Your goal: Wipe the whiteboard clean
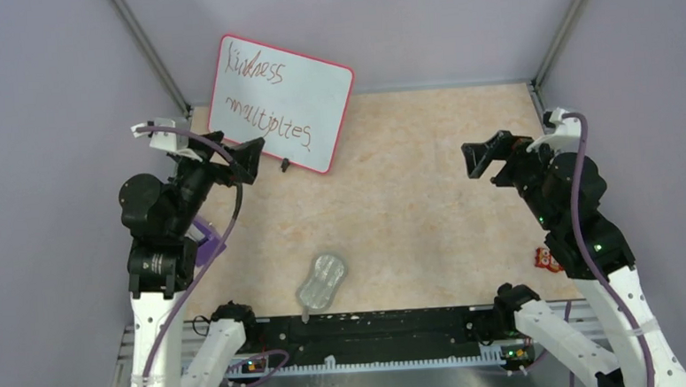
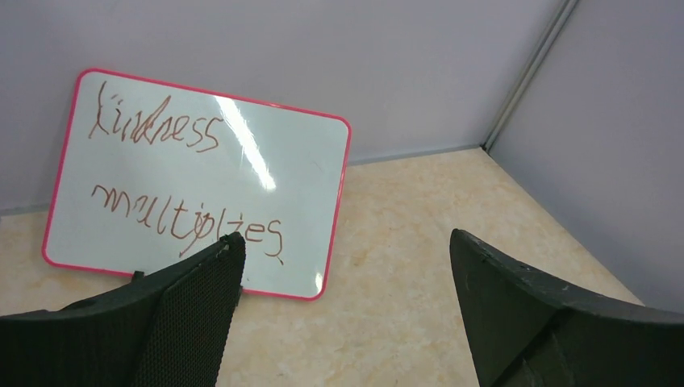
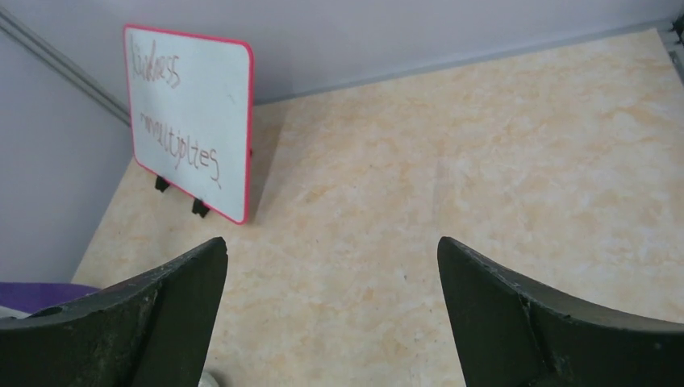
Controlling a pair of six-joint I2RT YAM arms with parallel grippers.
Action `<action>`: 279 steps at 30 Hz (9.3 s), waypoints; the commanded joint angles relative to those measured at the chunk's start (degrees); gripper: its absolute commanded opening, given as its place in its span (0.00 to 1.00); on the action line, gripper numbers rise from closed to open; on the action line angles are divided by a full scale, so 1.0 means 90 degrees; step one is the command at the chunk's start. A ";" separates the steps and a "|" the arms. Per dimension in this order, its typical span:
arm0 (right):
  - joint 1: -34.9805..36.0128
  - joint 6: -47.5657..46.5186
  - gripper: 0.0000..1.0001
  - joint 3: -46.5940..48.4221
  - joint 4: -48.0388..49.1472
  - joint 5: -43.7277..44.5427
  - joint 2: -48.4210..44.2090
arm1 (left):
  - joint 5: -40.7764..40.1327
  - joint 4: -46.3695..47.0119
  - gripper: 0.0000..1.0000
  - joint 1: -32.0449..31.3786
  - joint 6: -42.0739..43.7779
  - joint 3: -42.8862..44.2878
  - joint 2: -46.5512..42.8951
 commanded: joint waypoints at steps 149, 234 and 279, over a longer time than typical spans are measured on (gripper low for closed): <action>-0.2776 0.1555 0.75 0.0008 0.7092 -0.5200 0.7980 | -0.1256 -0.0001 0.00 -0.4267 0.1682 0.0056 0.7190; -0.2789 0.0519 0.79 -0.2985 0.5470 -0.4389 0.3748 | -0.2952 -0.3147 0.85 -0.6192 -0.2256 -0.1746 0.4367; -0.2906 0.0654 0.87 -0.2914 0.3995 -0.2666 0.2789 | -0.3542 -0.2444 0.00 -0.6192 -0.2107 -0.2123 0.4327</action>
